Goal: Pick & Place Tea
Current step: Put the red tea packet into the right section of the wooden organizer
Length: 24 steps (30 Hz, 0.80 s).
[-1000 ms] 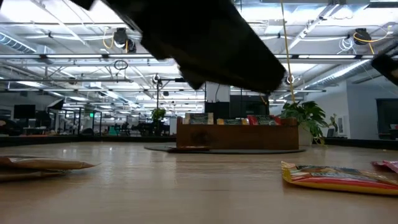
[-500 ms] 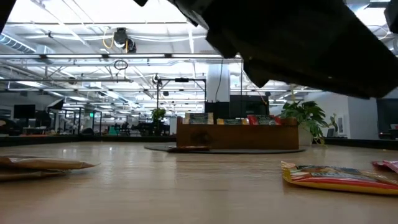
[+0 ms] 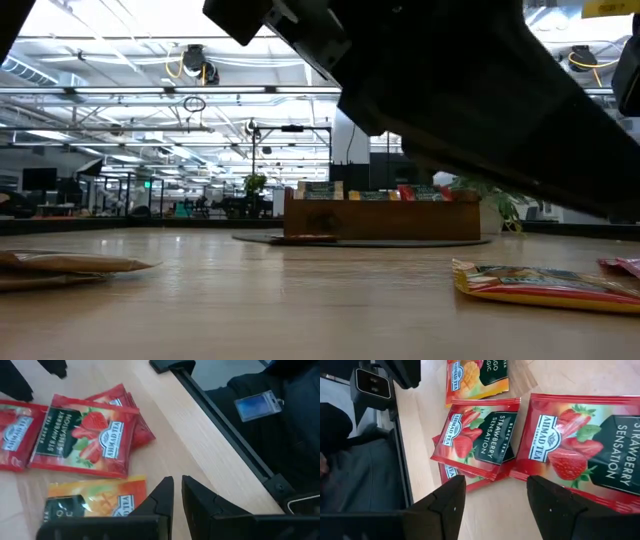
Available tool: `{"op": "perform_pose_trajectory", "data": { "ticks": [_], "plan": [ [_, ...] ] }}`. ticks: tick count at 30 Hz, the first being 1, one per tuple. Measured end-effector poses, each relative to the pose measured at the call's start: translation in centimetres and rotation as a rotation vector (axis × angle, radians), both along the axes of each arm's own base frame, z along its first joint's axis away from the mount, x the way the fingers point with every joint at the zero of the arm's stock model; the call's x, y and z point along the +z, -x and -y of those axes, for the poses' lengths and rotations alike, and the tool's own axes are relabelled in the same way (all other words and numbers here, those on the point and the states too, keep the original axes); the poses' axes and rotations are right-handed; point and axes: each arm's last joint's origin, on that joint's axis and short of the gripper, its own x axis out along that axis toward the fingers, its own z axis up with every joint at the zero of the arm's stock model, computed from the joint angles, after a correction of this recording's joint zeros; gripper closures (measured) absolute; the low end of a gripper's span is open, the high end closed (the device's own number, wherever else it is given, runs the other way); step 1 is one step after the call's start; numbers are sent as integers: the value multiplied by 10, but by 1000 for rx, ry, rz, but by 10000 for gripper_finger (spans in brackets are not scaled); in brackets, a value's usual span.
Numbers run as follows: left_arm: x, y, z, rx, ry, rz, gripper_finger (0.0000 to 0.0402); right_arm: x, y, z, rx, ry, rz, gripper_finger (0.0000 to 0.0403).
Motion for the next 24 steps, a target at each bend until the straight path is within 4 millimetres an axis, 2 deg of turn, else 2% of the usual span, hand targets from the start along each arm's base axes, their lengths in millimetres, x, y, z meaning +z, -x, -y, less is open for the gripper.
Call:
{"op": "perform_pose_trajectory", "data": {
  "ticks": [10,24],
  "plan": [
    [3,-3,-1,-34,22,43,360,0,-2,2,-18,22,18,206],
    [3,-3,1,43,-44,74,360,0,-2,2,-27,40,32,206]
  ]
}}
